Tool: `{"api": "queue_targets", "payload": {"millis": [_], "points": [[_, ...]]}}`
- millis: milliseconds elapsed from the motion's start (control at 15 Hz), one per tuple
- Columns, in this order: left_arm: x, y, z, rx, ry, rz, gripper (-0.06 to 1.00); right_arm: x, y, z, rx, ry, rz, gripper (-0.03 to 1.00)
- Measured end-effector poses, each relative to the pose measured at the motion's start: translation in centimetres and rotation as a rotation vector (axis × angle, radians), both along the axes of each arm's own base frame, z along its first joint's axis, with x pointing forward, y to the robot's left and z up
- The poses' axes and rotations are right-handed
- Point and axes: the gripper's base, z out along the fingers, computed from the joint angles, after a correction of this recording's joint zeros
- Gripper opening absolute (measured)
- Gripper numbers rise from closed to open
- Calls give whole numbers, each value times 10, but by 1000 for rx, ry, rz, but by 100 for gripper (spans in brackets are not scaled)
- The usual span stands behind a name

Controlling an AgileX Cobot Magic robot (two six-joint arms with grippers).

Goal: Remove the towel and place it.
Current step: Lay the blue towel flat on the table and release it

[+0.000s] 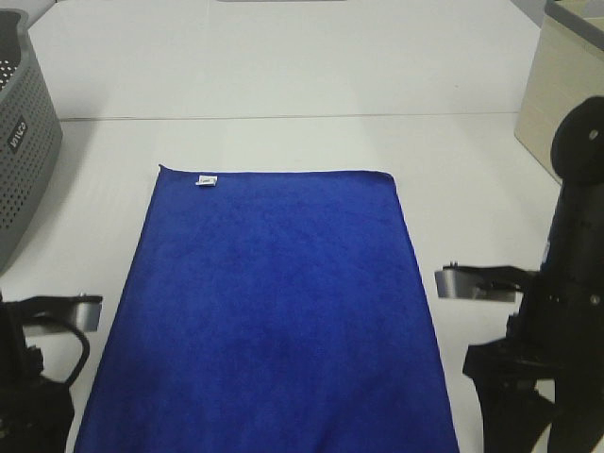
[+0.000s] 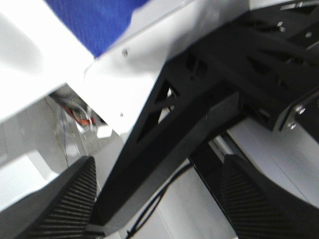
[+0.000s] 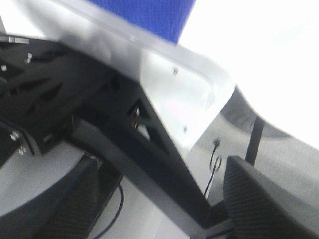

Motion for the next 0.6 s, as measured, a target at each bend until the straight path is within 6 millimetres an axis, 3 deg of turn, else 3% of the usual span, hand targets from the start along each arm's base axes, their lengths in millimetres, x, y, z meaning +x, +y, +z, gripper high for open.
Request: {"api": "queue_targets", "payload": {"millis": [200, 267, 467, 600], "points": [[34, -6, 32, -23, -191, -29, 67, 28, 1, 32, -4, -196, -50, 70], [53, -8, 48, 3, -286, -48, 67, 57, -16, 50, 13, -293, -176, 69], [97, -2, 83, 35, -474, -33, 67, 92, -42, 78, 113, -439, -315, 68], [129, 8, 95, 42, -545, 38, 67, 115, -53, 99, 222, -536, -360, 68]]}}
